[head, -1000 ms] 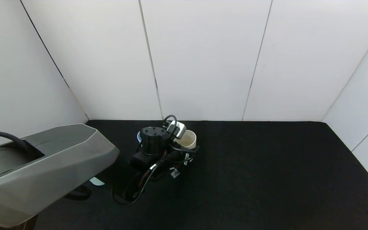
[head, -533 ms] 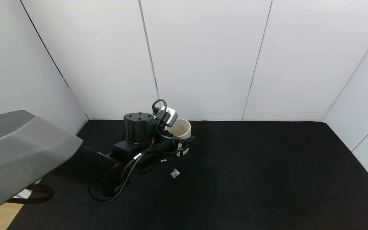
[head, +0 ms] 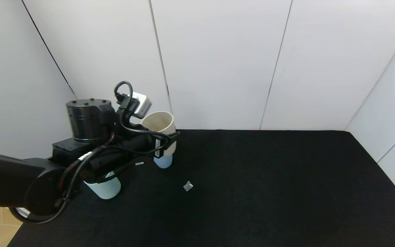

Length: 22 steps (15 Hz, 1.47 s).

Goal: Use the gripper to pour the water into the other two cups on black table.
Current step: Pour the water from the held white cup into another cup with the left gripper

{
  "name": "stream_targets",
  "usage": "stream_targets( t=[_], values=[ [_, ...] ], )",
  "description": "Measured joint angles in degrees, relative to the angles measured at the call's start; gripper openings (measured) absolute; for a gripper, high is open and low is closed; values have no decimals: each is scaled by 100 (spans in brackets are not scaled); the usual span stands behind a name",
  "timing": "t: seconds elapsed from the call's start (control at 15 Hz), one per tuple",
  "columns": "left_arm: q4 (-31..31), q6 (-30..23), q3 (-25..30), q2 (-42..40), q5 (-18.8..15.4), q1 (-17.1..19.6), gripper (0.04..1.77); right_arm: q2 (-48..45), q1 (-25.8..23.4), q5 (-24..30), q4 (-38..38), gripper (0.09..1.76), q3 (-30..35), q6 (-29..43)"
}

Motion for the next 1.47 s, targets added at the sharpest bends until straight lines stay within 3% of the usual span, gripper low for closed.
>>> stream_targets(
  t=[0.33,0.87,1.2,1.47],
  values=[
    [232,2,529,-844,-669,1221,128,0,0,-2,0,171,0,0],
    [260,206,1051,-1325,-1679,3199,128,0,0,-5,0,171,0,0],
    [265,747,1407,-1326,-1918,4062,128,0,0,-2,0,171,0,0],
    [549,1262,1558,-1292,-1920,4376,128,0,0,-5,0,171,0,0]
  ],
)
